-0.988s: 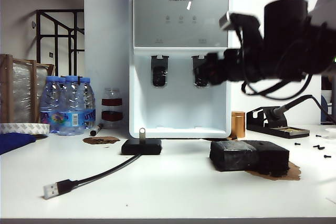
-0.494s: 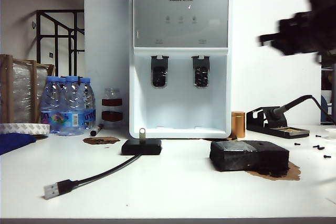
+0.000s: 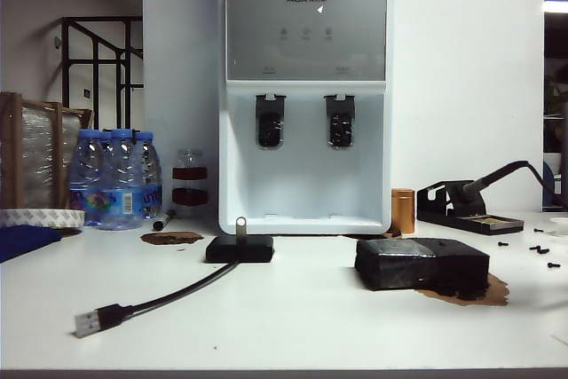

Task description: Take the USB flash drive out of the black sponge and insert it into the slot on top of the black USB adpator box.

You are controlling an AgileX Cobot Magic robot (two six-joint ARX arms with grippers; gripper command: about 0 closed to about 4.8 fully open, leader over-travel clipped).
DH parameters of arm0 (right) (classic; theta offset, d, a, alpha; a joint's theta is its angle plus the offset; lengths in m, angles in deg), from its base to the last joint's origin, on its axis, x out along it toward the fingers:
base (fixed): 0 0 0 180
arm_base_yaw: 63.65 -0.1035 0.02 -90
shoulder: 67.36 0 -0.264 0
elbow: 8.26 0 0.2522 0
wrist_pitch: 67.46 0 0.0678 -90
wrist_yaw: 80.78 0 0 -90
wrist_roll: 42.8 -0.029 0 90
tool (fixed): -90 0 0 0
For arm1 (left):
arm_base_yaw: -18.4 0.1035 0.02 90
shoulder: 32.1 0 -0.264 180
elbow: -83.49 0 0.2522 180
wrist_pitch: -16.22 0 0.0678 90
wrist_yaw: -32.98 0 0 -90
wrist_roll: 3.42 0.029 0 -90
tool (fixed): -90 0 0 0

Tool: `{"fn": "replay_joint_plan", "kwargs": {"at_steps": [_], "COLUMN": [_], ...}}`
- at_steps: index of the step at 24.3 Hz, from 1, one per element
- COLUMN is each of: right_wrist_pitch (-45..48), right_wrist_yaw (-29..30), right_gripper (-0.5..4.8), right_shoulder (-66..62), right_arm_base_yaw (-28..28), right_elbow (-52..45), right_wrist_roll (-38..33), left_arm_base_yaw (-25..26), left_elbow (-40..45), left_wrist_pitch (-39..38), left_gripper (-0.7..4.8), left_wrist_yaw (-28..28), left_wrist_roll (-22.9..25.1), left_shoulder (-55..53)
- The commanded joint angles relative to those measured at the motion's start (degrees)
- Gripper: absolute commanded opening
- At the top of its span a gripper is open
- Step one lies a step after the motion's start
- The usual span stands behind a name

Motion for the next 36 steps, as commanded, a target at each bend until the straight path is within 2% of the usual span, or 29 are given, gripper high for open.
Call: {"fn": "replay_joint_plan", "kwargs": {"at_steps": [1, 4, 7, 9, 12, 16, 22, 27, 33, 36], "right_wrist_pitch": [-1.14, -11.41, -19.98, -27.78, -34.34, -40.35, -42.73, -42.71, -42.62, -42.58], "right_wrist_yaw": [-1.4, -1.77, -2.56, -2.32, -2.38, -2.1, -2.1, -2.1, -2.08, -2.1], "right_gripper": [-0.01, -0.01, -0.01, -0.01, -0.01, -0.01, -0.01, -0.01, 0.0, -0.01], "right_shoulder": [7.96, 18.56, 26.25, 30.84, 35.08, 41.62, 44.96, 47.06, 49.96, 49.96], "right_arm_base_yaw": [-3.39, -3.58, -3.61, -3.58, -3.58, -3.48, -3.34, -3.34, -2.73, -2.67], "right_elbow": [-5.16, -8.26, -9.31, -9.64, -9.84, -11.5, -11.5, -11.5, -11.5, -11.5], "right_wrist_roll": [-1.81, -2.54, -2.56, -3.02, -3.06, -3.82, -3.67, -3.63, -3.65, -3.63], "left_arm_base_yaw": [-0.09, -0.09, -0.07, -0.07, -0.07, -0.07, -0.07, -0.07, -0.07, -0.07], "left_elbow": [5.7, 11.69, 16.0, 20.5, 26.86, 33.27, 39.3, 46.69, 53.79, 53.83], "left_wrist_pitch": [1.77, 2.03, 3.06, 6.95, 13.38, 15.39, 18.16, 24.17, 26.36, 25.97], "left_gripper": [-0.04, -0.04, -0.04, -0.04, -0.04, -0.04, -0.04, -0.04, -0.04, -0.04], "left_wrist_yaw": [0.61, 2.03, 2.89, 3.08, 3.06, 2.95, 2.86, 2.86, 2.89, 2.91], "left_wrist_roll": [0.85, 4.63, 6.32, 7.41, 8.0, 9.42, 11.02, 11.02, 11.41, 11.47], "left_shoulder": [4.26, 8.11, 9.88, 12.98, 17.33, 19.12, 19.12, 19.12, 19.78, 21.05]}}
